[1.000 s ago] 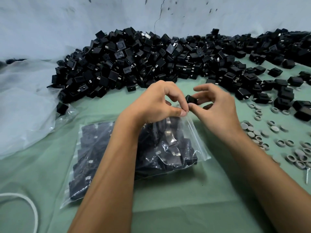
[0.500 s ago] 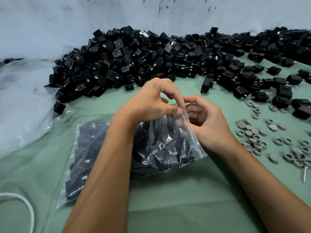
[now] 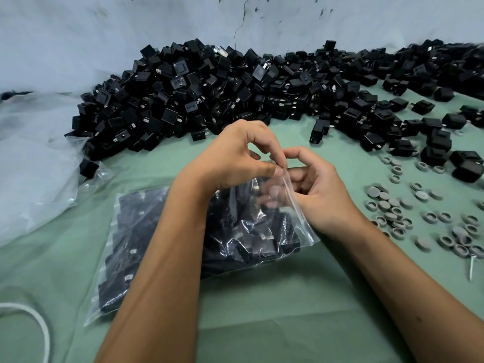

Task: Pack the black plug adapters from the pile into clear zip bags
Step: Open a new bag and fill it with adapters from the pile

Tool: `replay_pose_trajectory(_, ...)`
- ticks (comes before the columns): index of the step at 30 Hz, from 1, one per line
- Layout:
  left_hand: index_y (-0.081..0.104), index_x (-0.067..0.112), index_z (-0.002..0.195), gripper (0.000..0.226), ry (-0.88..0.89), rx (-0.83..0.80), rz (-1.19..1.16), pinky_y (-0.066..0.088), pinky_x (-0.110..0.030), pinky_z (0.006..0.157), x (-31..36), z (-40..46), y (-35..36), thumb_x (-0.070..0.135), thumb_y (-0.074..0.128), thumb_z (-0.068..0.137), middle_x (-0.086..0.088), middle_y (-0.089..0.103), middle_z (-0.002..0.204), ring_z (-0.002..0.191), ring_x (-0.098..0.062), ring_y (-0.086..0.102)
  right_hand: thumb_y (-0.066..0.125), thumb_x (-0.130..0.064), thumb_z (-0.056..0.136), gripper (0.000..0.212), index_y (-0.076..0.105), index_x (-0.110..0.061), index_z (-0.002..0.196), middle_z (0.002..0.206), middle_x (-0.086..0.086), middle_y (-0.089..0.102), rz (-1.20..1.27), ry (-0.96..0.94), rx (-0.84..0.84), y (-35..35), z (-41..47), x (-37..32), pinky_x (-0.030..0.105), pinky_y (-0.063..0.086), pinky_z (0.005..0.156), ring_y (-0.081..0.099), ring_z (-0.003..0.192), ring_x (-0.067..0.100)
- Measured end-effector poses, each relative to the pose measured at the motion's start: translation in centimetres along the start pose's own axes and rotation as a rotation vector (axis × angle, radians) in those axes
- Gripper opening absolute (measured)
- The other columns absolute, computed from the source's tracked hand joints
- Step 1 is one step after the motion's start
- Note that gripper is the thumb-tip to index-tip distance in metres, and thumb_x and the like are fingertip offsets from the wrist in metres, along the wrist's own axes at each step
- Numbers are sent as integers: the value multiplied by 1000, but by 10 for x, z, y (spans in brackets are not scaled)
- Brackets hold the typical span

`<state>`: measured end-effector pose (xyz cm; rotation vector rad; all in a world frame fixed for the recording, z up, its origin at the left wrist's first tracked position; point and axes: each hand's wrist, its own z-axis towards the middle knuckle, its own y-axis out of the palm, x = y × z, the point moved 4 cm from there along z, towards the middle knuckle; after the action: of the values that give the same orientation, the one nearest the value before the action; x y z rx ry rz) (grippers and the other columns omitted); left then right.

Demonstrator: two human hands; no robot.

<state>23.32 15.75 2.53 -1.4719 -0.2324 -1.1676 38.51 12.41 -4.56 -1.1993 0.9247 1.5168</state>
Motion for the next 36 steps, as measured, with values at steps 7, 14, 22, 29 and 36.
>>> replay_pose_trajectory(7,81,17,84,14,9,4,-7,55,-48,89,0,1,1,8,89,76,-7,66,105,101,-23,64,73,-1,92,40,55,-8,126,95,22,77,104,40,-58,3,0,1,42,65,69,77,85,41)
replay_pose_trajectory(14,81,21,84,14,16,3,-11,56,-43,89,-2,2,2,11,89,77,-4,66,105,101,-19,64,72,-8,95,31,60,-10,123,92,19,78,50,36,61,-4,1,1,46,65,65,77,82,40)
replay_pose_trajectory(22,80,22,82,14,0,3,-42,56,-39,90,-2,1,2,14,90,76,-2,67,105,102,-17,64,71,-15,91,20,68,-20,109,104,-4,70,-801,55,514,-52,15,9,29,56,90,66,97,11)
replay_pose_trajectory(29,81,17,84,12,-6,6,-51,56,-44,91,-3,-1,0,11,89,77,-6,68,104,102,-22,64,74,-37,93,64,46,-25,150,164,13,21,-1183,186,356,-67,72,23,48,29,120,19,148,36)
replay_pose_trajectory(36,81,16,83,12,3,15,-53,55,-46,89,-3,-1,-1,10,89,76,-9,68,105,103,-24,63,77,-18,91,29,74,-13,120,136,4,61,-1107,16,180,-60,89,21,37,39,112,51,127,29)
